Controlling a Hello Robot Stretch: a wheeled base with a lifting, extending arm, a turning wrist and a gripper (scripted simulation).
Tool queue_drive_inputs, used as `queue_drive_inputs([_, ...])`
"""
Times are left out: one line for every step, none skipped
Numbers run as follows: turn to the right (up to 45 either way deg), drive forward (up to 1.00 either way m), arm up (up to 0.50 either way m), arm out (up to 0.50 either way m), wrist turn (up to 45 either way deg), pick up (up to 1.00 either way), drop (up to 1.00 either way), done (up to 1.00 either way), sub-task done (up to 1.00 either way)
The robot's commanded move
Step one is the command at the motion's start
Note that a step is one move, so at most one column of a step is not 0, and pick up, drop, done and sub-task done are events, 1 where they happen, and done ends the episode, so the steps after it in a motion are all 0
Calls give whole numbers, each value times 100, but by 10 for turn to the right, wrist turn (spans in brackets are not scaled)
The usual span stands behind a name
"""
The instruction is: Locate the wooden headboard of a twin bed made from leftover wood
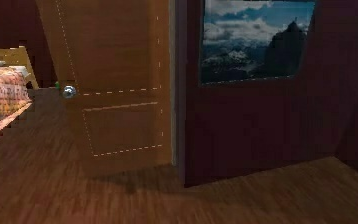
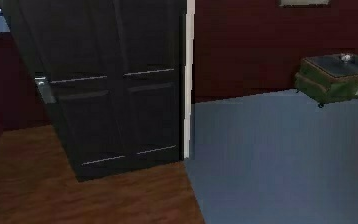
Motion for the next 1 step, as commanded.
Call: queue_drive_inputs([0,25,0,0,0,0,0,0,0])
